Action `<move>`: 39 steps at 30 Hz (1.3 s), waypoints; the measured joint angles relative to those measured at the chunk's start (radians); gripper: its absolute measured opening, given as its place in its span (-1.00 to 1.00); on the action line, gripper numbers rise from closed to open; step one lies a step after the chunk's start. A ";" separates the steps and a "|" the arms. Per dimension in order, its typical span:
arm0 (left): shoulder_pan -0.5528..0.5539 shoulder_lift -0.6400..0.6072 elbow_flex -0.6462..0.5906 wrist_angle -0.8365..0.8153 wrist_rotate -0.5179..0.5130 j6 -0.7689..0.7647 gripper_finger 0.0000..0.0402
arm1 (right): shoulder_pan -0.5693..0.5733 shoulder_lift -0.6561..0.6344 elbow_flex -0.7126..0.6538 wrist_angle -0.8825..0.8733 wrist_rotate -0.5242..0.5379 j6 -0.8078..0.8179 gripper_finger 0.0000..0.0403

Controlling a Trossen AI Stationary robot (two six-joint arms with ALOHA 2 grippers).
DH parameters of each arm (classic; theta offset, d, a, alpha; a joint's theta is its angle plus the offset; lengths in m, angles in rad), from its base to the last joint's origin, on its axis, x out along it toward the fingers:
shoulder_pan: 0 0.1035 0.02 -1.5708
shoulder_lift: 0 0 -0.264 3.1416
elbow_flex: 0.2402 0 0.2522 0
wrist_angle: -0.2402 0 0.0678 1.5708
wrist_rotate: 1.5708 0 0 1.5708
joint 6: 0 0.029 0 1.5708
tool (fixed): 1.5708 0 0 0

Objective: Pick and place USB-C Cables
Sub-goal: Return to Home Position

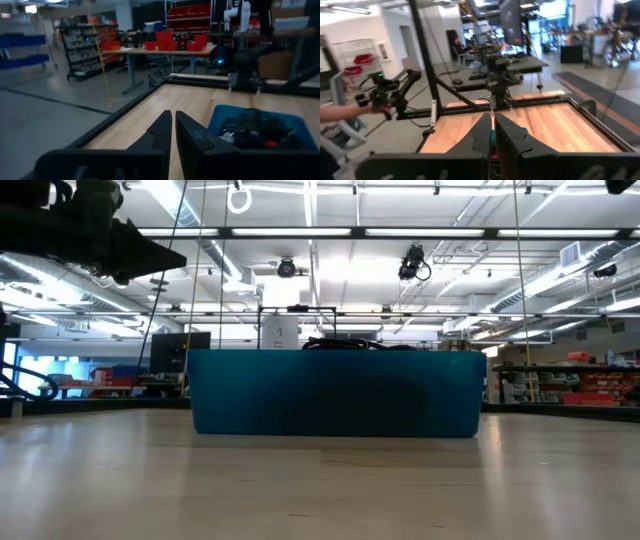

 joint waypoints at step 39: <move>0.139 0.000 0.000 0.049 0.209 0.015 -0.85 | -0.167 -0.033 -0.253 0.505 0.313 0.050 -0.87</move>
